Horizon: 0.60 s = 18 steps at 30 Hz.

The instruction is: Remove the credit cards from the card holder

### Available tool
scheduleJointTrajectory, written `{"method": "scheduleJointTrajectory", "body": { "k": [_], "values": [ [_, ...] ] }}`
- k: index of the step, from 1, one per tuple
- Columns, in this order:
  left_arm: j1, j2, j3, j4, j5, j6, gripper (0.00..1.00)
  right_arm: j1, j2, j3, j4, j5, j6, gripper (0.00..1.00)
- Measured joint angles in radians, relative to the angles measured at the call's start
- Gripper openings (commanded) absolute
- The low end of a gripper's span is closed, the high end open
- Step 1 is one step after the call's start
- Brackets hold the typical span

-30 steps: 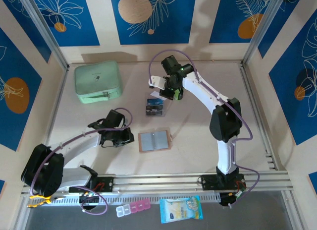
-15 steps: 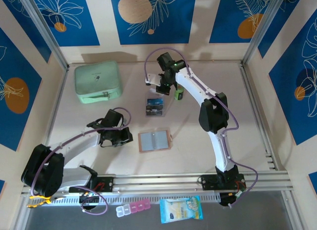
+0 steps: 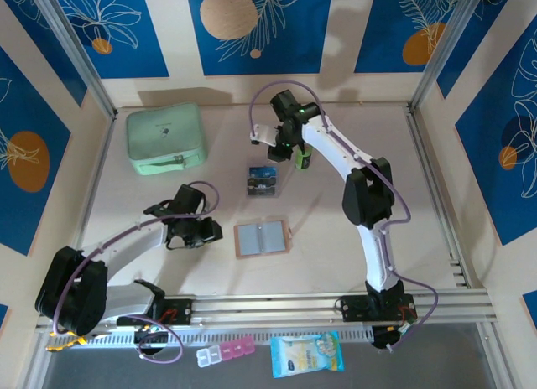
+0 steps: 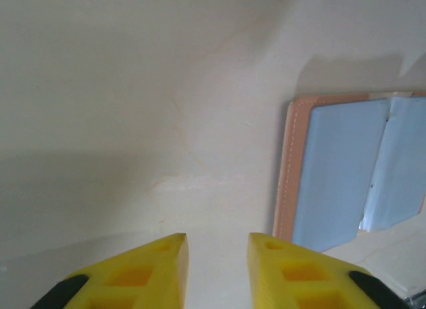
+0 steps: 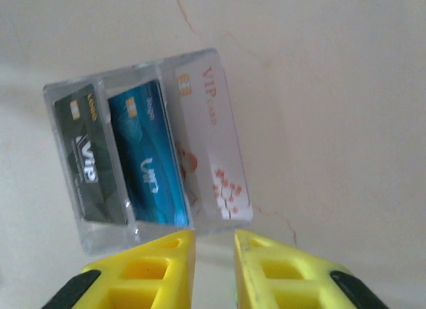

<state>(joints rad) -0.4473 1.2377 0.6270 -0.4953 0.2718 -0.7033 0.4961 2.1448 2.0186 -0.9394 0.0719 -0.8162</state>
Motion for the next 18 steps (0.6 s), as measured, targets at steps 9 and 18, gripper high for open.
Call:
{"method": "scheduleJointTrajectory", "body": {
  "k": [9, 18],
  "values": [
    [0.034, 0.021, 0.117, -0.038, -0.165, 0.111, 0.96, -0.021, -0.33, -0.379, 0.211, 0.063, 0.23, 0.91],
    [0.077, 0.027, 0.155, -0.034, -0.399, 0.202, 1.0, -0.057, -0.515, -0.766, 0.409, 0.156, 0.457, 0.95]
  ]
}}
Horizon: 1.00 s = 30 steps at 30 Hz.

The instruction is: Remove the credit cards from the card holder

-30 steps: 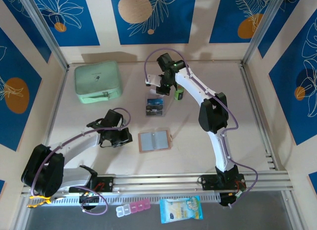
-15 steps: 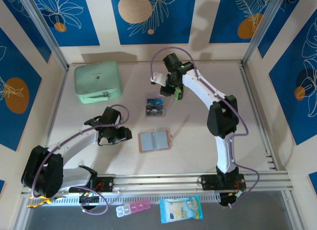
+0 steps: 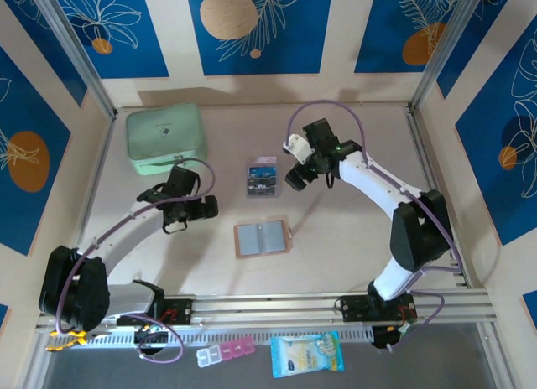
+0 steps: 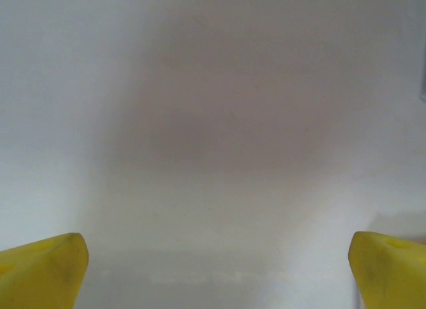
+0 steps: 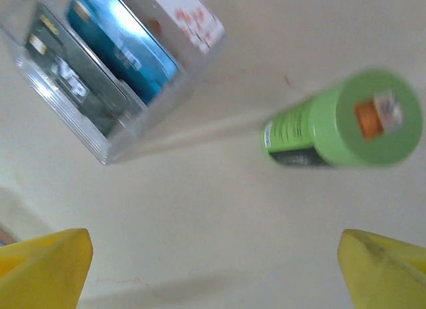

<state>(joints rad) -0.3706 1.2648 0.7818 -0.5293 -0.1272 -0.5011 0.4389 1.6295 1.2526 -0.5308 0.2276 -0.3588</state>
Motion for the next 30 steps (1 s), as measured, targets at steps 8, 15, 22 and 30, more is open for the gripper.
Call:
{"method": "scheduleJointTrajectory", "body": {
  "k": [8, 15, 22, 30],
  "values": [
    [0.035, 0.045, 0.001, 0.106, -0.269, 0.098, 1.0, -0.133, -0.147, -0.307, 0.256, 0.005, 0.175, 0.95],
    [0.08, 0.119, -0.008, 0.309, -0.477, 0.238, 0.99, -0.201, -0.174, -0.501, 0.51, -0.003, 0.272, 0.95],
    [0.113, 0.152, -0.119, 0.616, -0.558, 0.383, 0.99, -0.249, -0.165, -0.574, 0.704, -0.003, 0.33, 0.95],
    [0.251, 0.244, -0.285, 1.027, -0.427, 0.433, 0.99, -0.367, -0.165, -0.694, 0.934, -0.041, 0.391, 0.95]
  ]
}}
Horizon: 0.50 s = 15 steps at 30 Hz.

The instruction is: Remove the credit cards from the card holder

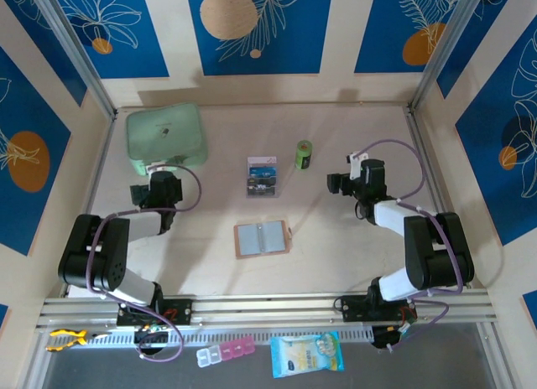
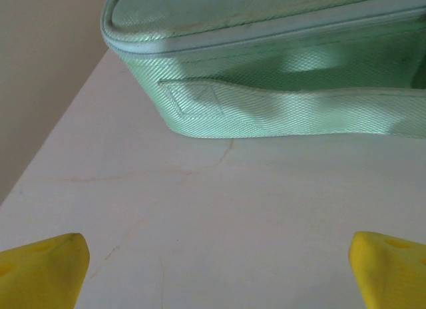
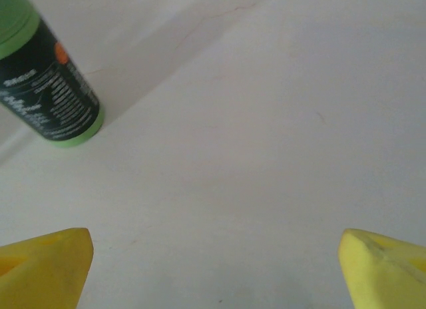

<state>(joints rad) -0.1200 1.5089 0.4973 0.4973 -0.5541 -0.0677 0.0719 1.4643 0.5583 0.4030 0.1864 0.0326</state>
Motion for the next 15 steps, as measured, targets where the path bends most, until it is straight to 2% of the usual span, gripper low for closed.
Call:
{"method": "scheduleJointTrajectory", "body": {
  "k": [4, 15],
  "values": [
    [0.008, 0.005, -0.002, 0.094, 0.08, 0.018, 0.99, -0.051, 0.019, -0.015, 0.088, -0.046, 0.022, 0.95],
    [0.009, 0.021, -0.116, 0.346, 0.248, 0.068, 0.99, -0.067, 0.032, -0.028, 0.183, -0.121, 0.044, 0.99]
  ]
}}
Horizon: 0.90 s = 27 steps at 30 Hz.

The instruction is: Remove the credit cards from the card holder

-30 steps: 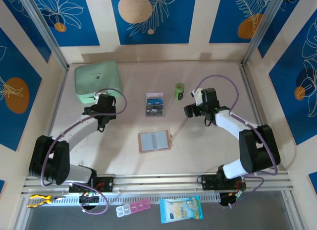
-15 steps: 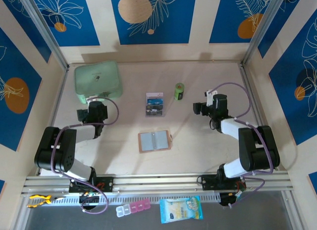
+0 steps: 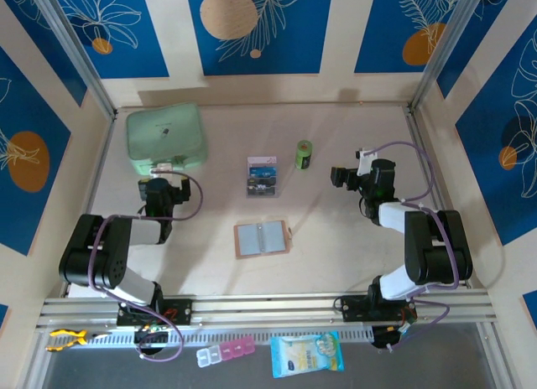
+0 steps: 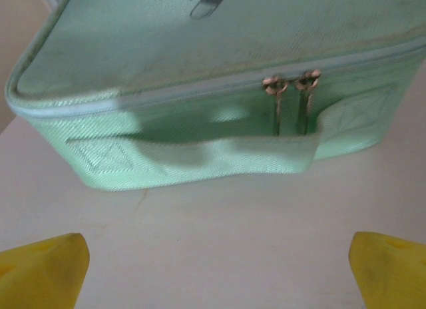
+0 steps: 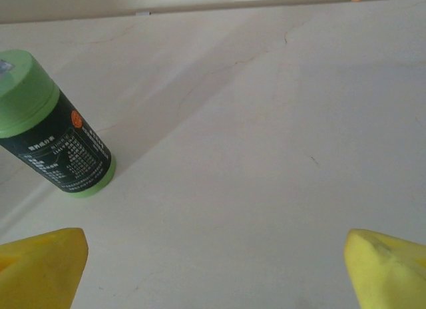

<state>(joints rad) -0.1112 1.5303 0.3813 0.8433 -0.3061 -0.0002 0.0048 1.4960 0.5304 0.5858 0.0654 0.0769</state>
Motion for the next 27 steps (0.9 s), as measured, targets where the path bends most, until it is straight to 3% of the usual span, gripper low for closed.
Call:
{"method": "scheduleJointTrajectory", "body": {
  "k": [9, 27],
  "values": [
    [0.0, 0.029, -0.02, 0.085, 0.041, 0.01, 1.0, -0.014, 0.023, -0.106, 0.126, -0.029, 0.01, 0.99],
    [0.0, 0.03, -0.02, 0.096, 0.045, 0.01, 1.0, -0.013, 0.026, -0.106, 0.171, -0.028, 0.01, 0.99]
  ]
}}
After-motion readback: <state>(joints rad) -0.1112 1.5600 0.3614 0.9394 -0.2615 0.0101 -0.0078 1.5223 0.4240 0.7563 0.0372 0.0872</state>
